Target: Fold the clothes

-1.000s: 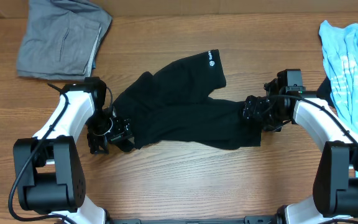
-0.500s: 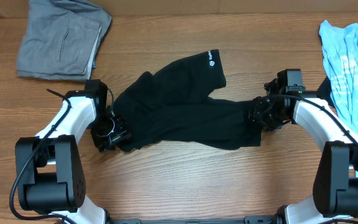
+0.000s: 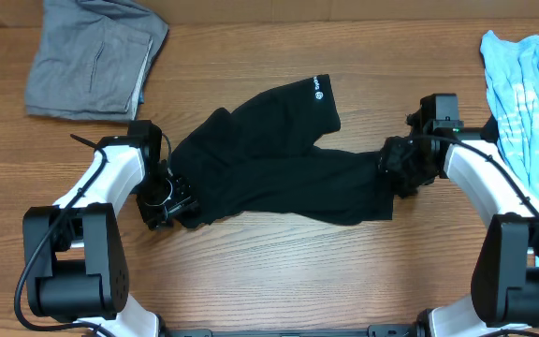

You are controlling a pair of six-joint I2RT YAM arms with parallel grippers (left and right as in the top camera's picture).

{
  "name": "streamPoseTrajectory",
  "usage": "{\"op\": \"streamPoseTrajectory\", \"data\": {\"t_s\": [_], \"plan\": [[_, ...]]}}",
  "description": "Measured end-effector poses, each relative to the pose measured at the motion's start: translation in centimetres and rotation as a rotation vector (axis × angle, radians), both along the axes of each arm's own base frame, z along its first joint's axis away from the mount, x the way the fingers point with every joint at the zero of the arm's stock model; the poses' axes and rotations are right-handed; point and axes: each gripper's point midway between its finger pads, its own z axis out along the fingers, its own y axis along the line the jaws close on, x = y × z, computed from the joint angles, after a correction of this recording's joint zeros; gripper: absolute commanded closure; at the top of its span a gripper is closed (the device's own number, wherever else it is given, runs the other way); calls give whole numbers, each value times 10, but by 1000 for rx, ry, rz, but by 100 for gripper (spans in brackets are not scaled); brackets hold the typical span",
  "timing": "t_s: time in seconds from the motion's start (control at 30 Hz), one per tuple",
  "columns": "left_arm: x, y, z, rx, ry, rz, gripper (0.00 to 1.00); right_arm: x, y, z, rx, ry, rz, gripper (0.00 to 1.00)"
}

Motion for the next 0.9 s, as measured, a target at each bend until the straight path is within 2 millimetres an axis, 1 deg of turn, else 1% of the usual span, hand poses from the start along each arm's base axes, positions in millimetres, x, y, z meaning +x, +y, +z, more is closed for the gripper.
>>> {"op": "streamPoseTrajectory", "data": {"t_s": [0.1, 0.2, 0.3, 0.37, 0.43, 0.5, 0.53, 0.57, 0.67, 0.73, 0.83, 0.9], "plan": [[0, 0, 0, 0, 0, 0, 32, -8, 9, 1, 41, 25, 55, 39], [0, 0, 0, 0, 0, 0, 32, -10, 19, 1, 63, 20, 109, 39], [0, 0, 0, 0, 0, 0, 32, -17, 31, -6, 74, 26, 152, 39], [0, 0, 0, 0, 0, 0, 32, -27, 38, -12, 80, 50, 180, 39], [0, 0, 0, 0, 0, 0, 32, -29, 42, -13, 82, 52, 195, 39], [-1, 0, 0, 0, 3, 0, 32, -26, 42, -13, 78, 39, 198, 40], [-1, 0, 0, 1, 5, 0, 32, -25, 42, -13, 76, 35, 197, 42], [-1, 0, 0, 1, 4, 0, 32, -24, 42, -12, 73, 30, 198, 47], [-1, 0, 0, 3, 5, 0, 31, -22, 40, -13, 63, 23, 201, 67], [-2, 0, 0, 3, 7, -1, 31, -22, 39, -13, 57, 23, 199, 78], [-2, 0, 0, 3, 7, -1, 32, -24, 38, -13, 53, 30, 197, 82], [-2, 0, 0, 3, 8, -1, 32, -26, 38, -14, 55, 40, 191, 89]]}}
